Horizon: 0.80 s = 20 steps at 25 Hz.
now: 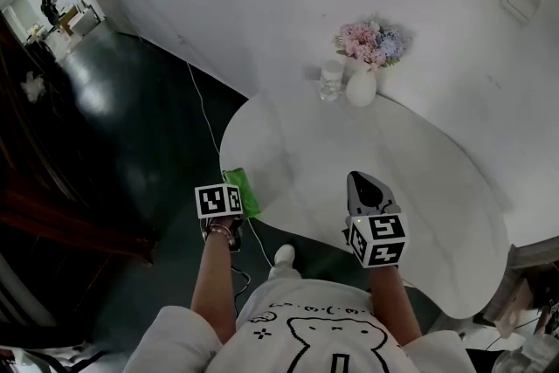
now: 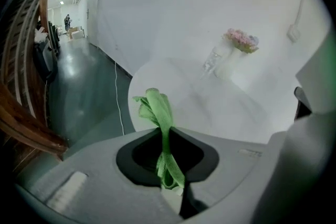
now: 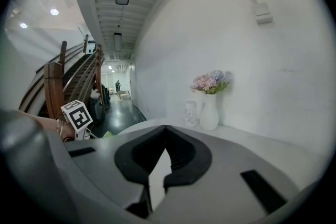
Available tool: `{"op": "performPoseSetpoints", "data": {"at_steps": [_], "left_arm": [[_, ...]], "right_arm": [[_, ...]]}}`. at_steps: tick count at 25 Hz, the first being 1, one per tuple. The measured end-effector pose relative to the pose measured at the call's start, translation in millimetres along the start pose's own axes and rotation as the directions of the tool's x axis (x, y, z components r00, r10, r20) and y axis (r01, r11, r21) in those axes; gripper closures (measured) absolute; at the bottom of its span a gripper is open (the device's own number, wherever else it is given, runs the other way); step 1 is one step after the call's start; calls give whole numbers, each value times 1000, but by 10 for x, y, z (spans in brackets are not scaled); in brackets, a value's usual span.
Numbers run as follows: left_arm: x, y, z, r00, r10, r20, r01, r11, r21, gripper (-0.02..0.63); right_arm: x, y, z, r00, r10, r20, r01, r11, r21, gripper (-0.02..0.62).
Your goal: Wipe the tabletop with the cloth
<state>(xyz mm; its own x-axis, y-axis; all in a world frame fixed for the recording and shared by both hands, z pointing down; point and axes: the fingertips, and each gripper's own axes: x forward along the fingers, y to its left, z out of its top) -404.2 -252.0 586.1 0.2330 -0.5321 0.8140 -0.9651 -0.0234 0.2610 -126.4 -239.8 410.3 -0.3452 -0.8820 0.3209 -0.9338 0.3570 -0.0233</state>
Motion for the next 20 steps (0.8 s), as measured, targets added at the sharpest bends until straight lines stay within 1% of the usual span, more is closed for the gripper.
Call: {"op": "performPoseSetpoints", "data": {"at_steps": [5,9,11,13,15,20], "left_arm": [[-250,-443,228,994,-59,95,53,996,68,552],[-428,-862,379,980,-120,158,102,988,118,552],[-491,-1093,442,971,-152,187,125,981,145,552],[-545,-1349,510,958,-188,217,150,973,178,552],[-617,-1603,586,940,-219,260,165,962,217,552],[-825,-2194,757,884,-292,366,171,929,327,552]], "right_arm": [[-276,-210,209,998,-19,55,20,999,-27,597],[-571,-349,349,996,-25,90,32,996,-85,597],[-725,-445,396,993,-41,106,53,993,-108,597],[-869,-584,424,990,-79,119,93,989,-114,597],[-1010,-733,439,984,-121,129,135,985,-106,597],[-1366,-1062,464,969,-194,156,211,973,-98,597]]}}
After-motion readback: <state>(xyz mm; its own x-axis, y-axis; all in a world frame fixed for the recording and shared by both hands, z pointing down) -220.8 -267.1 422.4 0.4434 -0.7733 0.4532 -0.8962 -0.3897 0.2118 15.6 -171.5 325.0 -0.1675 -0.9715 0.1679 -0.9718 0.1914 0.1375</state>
